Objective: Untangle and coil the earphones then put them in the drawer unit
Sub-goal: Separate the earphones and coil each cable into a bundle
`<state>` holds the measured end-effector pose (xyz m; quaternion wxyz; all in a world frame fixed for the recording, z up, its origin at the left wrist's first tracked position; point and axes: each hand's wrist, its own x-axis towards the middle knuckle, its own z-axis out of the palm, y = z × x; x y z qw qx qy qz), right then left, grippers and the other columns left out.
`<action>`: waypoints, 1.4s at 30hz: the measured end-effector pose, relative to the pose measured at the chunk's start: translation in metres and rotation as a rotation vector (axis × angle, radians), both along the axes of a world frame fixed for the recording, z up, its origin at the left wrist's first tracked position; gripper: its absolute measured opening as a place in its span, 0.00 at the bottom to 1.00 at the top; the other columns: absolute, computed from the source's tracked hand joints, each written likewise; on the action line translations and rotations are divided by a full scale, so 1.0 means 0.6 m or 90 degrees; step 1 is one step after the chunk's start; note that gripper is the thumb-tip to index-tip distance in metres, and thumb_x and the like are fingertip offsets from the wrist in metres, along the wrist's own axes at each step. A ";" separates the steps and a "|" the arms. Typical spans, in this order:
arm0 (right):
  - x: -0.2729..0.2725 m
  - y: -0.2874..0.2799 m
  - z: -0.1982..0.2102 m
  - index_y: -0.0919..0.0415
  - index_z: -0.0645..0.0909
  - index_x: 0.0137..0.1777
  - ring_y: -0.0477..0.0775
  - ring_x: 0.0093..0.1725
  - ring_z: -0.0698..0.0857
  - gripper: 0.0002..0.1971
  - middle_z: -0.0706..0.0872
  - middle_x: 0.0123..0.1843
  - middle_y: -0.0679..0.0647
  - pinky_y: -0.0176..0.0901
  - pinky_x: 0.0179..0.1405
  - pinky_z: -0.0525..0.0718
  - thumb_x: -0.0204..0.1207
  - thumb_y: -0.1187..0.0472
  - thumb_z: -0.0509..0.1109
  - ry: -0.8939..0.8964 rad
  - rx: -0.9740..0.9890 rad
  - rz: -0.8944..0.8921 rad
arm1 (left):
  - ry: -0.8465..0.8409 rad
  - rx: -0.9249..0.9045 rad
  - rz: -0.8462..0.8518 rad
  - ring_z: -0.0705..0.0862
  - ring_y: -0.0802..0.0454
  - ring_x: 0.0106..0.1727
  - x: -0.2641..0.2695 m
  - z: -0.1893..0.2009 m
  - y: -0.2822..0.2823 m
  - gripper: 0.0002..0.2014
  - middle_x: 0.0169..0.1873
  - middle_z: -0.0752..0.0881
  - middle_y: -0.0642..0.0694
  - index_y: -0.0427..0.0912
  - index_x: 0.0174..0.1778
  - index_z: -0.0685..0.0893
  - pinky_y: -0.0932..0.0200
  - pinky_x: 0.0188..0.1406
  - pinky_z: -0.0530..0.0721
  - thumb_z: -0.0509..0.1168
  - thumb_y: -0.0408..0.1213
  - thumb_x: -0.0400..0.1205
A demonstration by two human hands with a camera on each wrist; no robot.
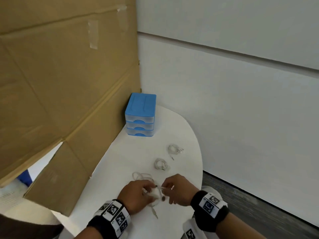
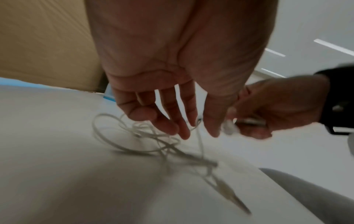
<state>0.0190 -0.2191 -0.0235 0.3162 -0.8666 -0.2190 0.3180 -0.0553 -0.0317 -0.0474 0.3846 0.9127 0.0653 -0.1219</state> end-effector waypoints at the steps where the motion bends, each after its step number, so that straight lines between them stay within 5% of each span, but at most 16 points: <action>1: 0.000 -0.003 0.004 0.64 0.86 0.47 0.48 0.29 0.88 0.10 0.91 0.41 0.54 0.44 0.30 0.88 0.79 0.59 0.66 0.032 0.039 -0.020 | -0.010 0.004 -0.002 0.85 0.67 0.42 -0.002 -0.001 -0.002 0.13 0.41 0.89 0.64 0.65 0.48 0.88 0.68 0.45 0.81 0.68 0.56 0.68; 4: -0.002 -0.007 0.022 0.61 0.88 0.49 0.45 0.32 0.86 0.10 0.90 0.40 0.47 0.35 0.30 0.81 0.82 0.59 0.66 0.056 0.132 -0.064 | -0.067 -0.031 0.022 0.81 0.65 0.29 -0.002 0.013 -0.009 0.06 0.30 0.88 0.63 0.58 0.33 0.88 0.60 0.38 0.82 0.68 0.47 0.76; 8: 0.003 -0.016 0.055 0.50 0.91 0.51 0.35 0.45 0.86 0.08 0.92 0.45 0.39 0.29 0.46 0.80 0.81 0.54 0.70 -0.101 0.207 -0.116 | -0.141 -0.120 0.070 0.84 0.63 0.32 0.001 0.058 -0.012 0.05 0.32 0.90 0.62 0.53 0.36 0.93 0.66 0.39 0.81 0.74 0.41 0.77; 12: 0.003 -0.018 0.117 0.56 0.92 0.47 0.37 0.46 0.88 0.06 0.93 0.45 0.46 0.27 0.47 0.79 0.79 0.60 0.72 -0.067 0.344 -0.184 | -0.195 -0.178 0.099 0.87 0.61 0.36 -0.006 0.128 0.002 0.08 0.33 0.91 0.59 0.57 0.38 0.93 0.63 0.43 0.83 0.72 0.38 0.79; 14: -0.006 -0.016 0.155 0.61 0.91 0.45 0.46 0.42 0.89 0.07 0.93 0.39 0.53 0.31 0.47 0.81 0.76 0.60 0.72 0.020 0.454 -0.185 | -0.225 -0.258 0.115 0.82 0.58 0.31 -0.010 0.180 0.006 0.10 0.27 0.88 0.48 0.51 0.32 0.90 0.64 0.38 0.81 0.71 0.45 0.79; 18: -0.022 0.004 0.214 0.63 0.88 0.49 0.53 0.35 0.89 0.06 0.87 0.33 0.58 0.39 0.42 0.83 0.76 0.64 0.71 0.067 0.564 -0.175 | -0.208 -0.474 0.150 0.71 0.51 0.20 -0.021 0.276 0.006 0.19 0.19 0.74 0.46 0.44 0.29 0.82 0.64 0.21 0.74 0.65 0.52 0.82; 22: -0.032 0.014 0.246 0.47 0.79 0.69 0.41 0.64 0.83 0.22 0.87 0.63 0.42 0.40 0.61 0.81 0.75 0.56 0.73 -0.123 0.479 -0.097 | -0.223 -0.461 0.128 0.60 0.59 0.19 -0.026 0.307 -0.001 0.21 0.18 0.64 0.54 0.38 0.35 0.82 0.69 0.16 0.61 0.59 0.51 0.84; 24: -0.040 0.018 0.260 0.50 0.76 0.72 0.46 0.69 0.82 0.25 0.86 0.66 0.46 0.42 0.67 0.79 0.75 0.51 0.70 -0.049 0.542 -0.038 | -0.239 -0.451 0.127 0.59 0.59 0.20 -0.025 0.314 -0.008 0.21 0.18 0.63 0.54 0.34 0.35 0.80 0.70 0.17 0.59 0.57 0.49 0.81; 27: -0.050 0.023 0.278 0.61 0.79 0.67 0.55 0.45 0.90 0.22 0.90 0.48 0.60 0.40 0.49 0.85 0.73 0.55 0.73 0.106 0.633 -0.038 | -0.238 -0.484 0.161 0.55 0.58 0.20 -0.022 0.321 -0.010 0.20 0.19 0.59 0.53 0.40 0.28 0.77 0.68 0.16 0.56 0.59 0.51 0.80; 29: -0.049 0.023 0.280 0.61 0.86 0.53 0.47 0.30 0.84 0.10 0.87 0.34 0.53 0.34 0.31 0.81 0.72 0.63 0.76 0.030 0.606 -0.084 | -0.218 -0.515 0.187 0.55 0.58 0.19 -0.021 0.318 -0.007 0.21 0.19 0.59 0.53 0.44 0.24 0.75 0.68 0.16 0.56 0.62 0.52 0.79; 33: -0.030 0.006 0.280 0.61 0.88 0.41 0.37 0.26 0.79 0.06 0.86 0.27 0.41 0.24 0.27 0.75 0.75 0.72 0.75 -0.086 0.574 -0.127 | -0.128 -0.494 0.107 0.59 0.58 0.21 -0.029 0.298 0.003 0.18 0.19 0.64 0.53 0.44 0.27 0.83 0.68 0.19 0.60 0.67 0.52 0.79; 37: -0.014 -0.009 0.286 0.61 0.89 0.42 0.39 0.31 0.83 0.08 0.88 0.31 0.45 0.26 0.33 0.78 0.70 0.74 0.77 -0.081 0.589 -0.100 | -0.069 -0.472 -0.022 0.67 0.56 0.23 -0.043 0.293 0.012 0.20 0.21 0.70 0.52 0.43 0.31 0.85 0.65 0.24 0.68 0.65 0.58 0.73; 42: 0.013 -0.014 0.255 0.58 0.92 0.42 0.42 0.32 0.82 0.10 0.89 0.34 0.47 0.31 0.31 0.77 0.71 0.74 0.76 -0.022 0.602 -0.134 | -0.104 -0.650 0.002 0.78 0.51 0.24 -0.040 0.314 0.028 0.22 0.27 0.83 0.44 0.42 0.35 0.89 0.63 0.27 0.79 0.79 0.59 0.63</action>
